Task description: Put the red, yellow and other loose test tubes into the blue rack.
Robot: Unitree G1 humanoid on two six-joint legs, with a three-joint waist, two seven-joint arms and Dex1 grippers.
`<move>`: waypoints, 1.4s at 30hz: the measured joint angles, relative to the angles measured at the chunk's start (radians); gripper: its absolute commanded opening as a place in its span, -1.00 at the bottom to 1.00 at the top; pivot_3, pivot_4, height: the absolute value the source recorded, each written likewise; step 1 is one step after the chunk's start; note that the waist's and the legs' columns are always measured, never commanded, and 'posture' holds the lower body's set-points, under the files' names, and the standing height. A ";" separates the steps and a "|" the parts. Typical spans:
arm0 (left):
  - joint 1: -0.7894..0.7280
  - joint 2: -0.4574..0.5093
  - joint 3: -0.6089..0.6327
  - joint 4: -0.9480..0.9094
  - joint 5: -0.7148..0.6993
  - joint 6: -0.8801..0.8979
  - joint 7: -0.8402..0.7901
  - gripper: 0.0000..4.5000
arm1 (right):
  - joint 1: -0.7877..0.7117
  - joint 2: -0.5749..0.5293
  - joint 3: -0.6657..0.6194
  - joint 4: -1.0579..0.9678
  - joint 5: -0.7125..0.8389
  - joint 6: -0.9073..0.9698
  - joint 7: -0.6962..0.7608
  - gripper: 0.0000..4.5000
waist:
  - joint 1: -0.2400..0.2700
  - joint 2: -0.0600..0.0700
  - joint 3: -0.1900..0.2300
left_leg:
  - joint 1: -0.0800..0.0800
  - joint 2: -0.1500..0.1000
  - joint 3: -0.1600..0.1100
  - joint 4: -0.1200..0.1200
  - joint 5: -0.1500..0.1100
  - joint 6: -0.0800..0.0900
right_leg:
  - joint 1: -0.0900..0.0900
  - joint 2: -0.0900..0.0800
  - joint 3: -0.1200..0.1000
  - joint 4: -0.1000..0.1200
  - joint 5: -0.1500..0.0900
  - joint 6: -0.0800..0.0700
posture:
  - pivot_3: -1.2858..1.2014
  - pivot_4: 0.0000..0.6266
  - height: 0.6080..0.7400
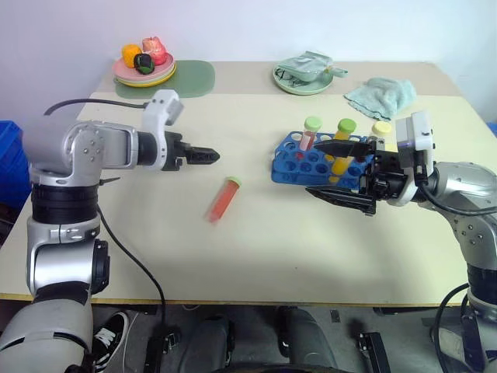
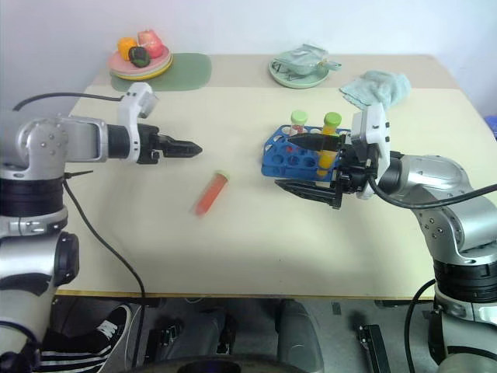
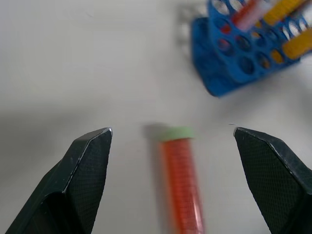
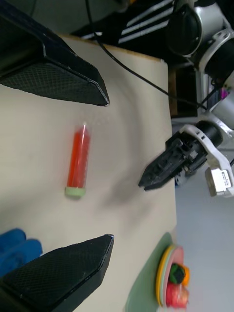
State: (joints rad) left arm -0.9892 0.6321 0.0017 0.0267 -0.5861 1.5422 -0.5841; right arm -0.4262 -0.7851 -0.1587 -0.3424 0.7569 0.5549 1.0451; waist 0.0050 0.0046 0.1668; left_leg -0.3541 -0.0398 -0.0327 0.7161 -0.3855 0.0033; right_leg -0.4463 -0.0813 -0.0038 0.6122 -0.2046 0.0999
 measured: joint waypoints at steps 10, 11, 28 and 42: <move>-0.176 -0.051 -0.238 0.177 -0.016 0.064 0.021 0.83 | 0.024 0.026 0.014 -0.033 -0.006 0.004 -0.049 0.91 | 0.006 0.000 0.000 | -0.001 -0.002 0.000 0.000 0.001 -0.002 | 0.000 0.000 0.000 0.000 0.000 0.000 | 0.03 -0.52 1.00; -0.200 -0.043 -0.268 0.206 -0.024 0.064 0.017 0.83 | 0.026 0.026 0.014 -0.037 -0.004 0.008 -0.052 0.91 | 0.005 0.000 0.000 | 0.000 -0.002 0.000 0.000 0.001 -0.002 | 0.000 0.000 0.000 0.000 0.000 0.000 | 0.03 -0.52 1.00; -0.390 -0.040 -0.692 0.540 -0.121 0.064 -0.179 0.83 | 0.036 0.029 0.017 -0.034 -0.008 0.021 -0.060 0.91 | 0.002 -0.001 0.001 | -0.002 -0.003 0.000 0.000 0.001 -0.002 | -0.001 0.001 0.000 0.000 0.000 0.000 | 0.03 -0.52 1.00; -0.406 -0.083 -0.843 0.586 0.020 0.033 -0.345 0.83 | 0.040 0.058 0.017 -0.026 -0.033 -0.001 -0.067 0.91 | 0.001 -0.001 0.001 | -0.002 -0.003 0.000 0.000 0.001 -0.002 | -0.001 0.001 0.000 0.000 0.000 0.000 | 0.03 -0.52 1.00</move>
State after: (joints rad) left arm -1.3953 0.5493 -0.8415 0.6123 -0.5664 1.5753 -0.9289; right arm -0.3859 -0.7276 -0.1417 -0.3686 0.7242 0.5538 0.9783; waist 0.0055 0.0037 0.1674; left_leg -0.3560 -0.0429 -0.0324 0.7162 -0.3846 0.0018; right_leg -0.4477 -0.0803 -0.0037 0.6126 -0.2047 0.0999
